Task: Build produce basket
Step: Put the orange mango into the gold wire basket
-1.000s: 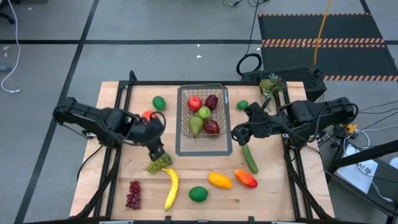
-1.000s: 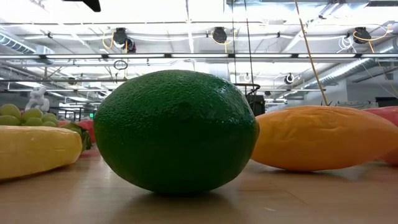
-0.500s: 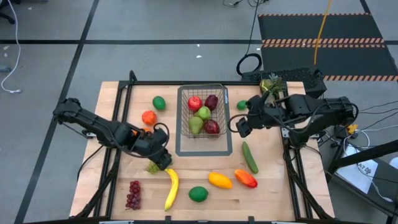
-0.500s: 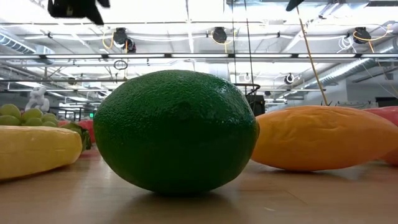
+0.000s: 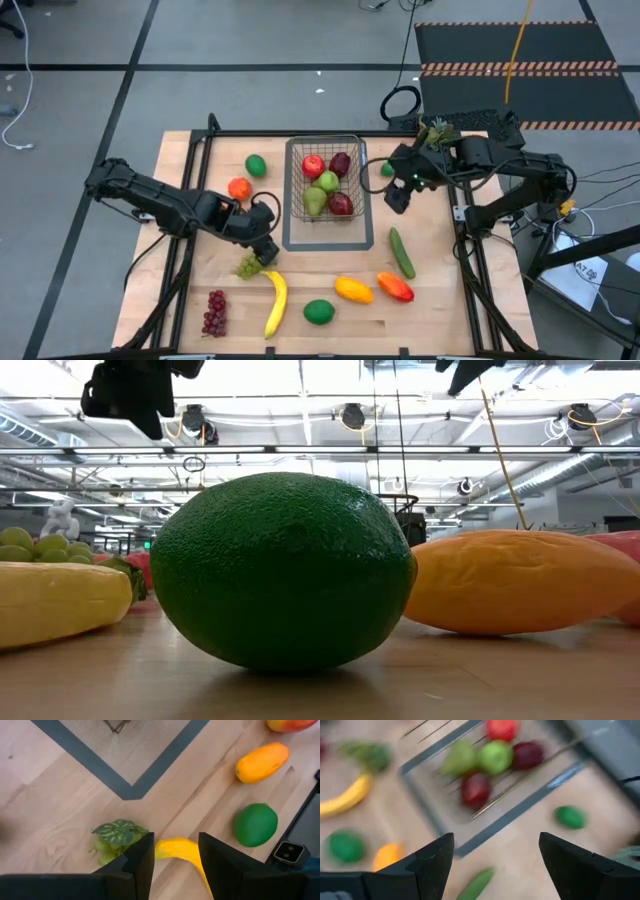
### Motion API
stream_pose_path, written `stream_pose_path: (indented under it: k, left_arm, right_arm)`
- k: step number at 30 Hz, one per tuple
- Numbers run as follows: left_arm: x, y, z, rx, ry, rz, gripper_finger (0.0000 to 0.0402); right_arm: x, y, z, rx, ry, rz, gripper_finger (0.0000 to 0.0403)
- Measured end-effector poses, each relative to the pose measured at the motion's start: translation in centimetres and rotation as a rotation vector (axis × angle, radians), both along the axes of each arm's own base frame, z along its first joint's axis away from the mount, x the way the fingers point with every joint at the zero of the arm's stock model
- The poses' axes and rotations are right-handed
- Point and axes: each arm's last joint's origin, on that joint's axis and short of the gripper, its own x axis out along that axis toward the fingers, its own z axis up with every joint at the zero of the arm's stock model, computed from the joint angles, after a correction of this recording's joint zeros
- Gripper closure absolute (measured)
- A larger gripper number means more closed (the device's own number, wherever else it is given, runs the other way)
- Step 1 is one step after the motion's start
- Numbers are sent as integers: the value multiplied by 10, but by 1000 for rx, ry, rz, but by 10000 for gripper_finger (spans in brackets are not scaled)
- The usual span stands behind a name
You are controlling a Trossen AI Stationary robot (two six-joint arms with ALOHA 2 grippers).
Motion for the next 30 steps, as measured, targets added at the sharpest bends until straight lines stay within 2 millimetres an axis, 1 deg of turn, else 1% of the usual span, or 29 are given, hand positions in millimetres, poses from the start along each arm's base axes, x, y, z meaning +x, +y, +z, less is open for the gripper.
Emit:
stream_pose_path:
  k: [2,4,6,10,14,16,19,23,27,30]
  left_arm:
    - [0,1,0,-5,2,2,249]
    - [0,1,0,-6,1,3,249]
    - [1,2,0,-5,0,3,249]
    - [1,2,0,12,-5,-19,249]
    - [1,1,0,27,-6,-46,249]
    - [0,0,0,29,-6,-52,249]
    - [0,-1,0,27,-6,-54,249]
    - [-1,-5,0,35,-12,-22,249]
    - [-3,-8,0,40,-22,28,249]
    - [-3,-11,1,57,-30,33,249]
  right_arm:
    - [-1,5,1,91,2,97,117]
    - [-4,15,0,178,20,204,117]
    - [-8,26,-1,228,64,274,117]
    - [-16,50,-3,230,129,356,117]
    - [-17,75,-7,199,141,366,117]
    - [-14,90,-12,175,129,390,117]
    - [-11,115,-26,156,119,457,117]
    - [-9,144,-53,166,129,522,109]
    - [-12,163,-83,170,183,530,92]
    - [-17,175,-104,172,205,535,73]
